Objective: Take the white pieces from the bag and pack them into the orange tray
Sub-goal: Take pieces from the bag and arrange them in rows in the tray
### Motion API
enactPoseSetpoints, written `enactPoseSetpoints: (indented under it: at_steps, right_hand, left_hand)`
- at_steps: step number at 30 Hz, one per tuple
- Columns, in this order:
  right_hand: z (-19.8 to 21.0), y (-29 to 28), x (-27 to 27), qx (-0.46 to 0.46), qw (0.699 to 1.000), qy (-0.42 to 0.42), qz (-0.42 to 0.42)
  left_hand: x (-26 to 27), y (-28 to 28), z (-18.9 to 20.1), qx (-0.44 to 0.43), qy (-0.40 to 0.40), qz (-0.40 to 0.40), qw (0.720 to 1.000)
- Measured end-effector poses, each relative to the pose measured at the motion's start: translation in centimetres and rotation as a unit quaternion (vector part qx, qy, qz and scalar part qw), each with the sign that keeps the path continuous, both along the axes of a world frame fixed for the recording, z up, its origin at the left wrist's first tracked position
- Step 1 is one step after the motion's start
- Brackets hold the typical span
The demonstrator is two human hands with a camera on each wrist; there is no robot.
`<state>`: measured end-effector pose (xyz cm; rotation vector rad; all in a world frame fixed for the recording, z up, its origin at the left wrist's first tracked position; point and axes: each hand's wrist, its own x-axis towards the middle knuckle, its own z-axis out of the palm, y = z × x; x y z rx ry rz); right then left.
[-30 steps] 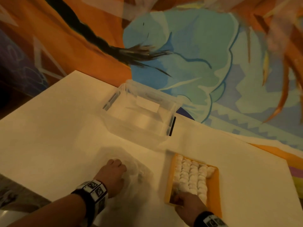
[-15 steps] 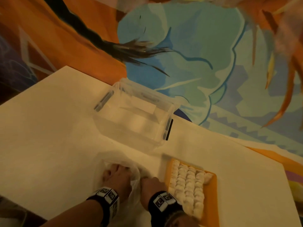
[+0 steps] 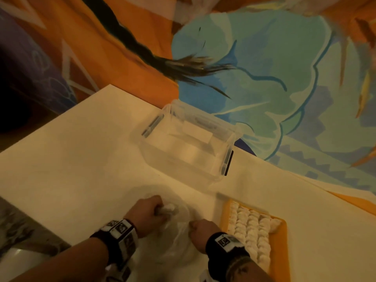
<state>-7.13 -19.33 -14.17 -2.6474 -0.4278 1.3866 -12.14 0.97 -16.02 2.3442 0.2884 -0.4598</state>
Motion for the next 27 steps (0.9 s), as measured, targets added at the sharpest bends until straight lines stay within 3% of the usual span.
enactPoseSetpoints:
  at_steps: [4,11,15,27]
  right_hand:
    - [-0.3,0.4,-0.3,-0.022,0.999,-0.023,0.023]
    - [-0.6,0.3,-0.9,-0.016,1.0,-0.019,0.017]
    - [-0.3,0.0,-1.3,-0.012,1.0,-0.004,0.015]
    - [-1.2,0.1,-1.8,-0.048,0.999,0.02,0.009]
  left_hand:
    - [-1.5,2.4,0.3,-0.099,-0.031,0.036,0.994]
    - [-1.9,1.6,-1.5,0.036,0.002,-0.091,0.995]
    - [-2.4,0.5,-3.3,0.185,0.04,-0.207,0.96]
    - [-2.0,0.8,-2.1,0.183,0.051,-0.17,0.967]
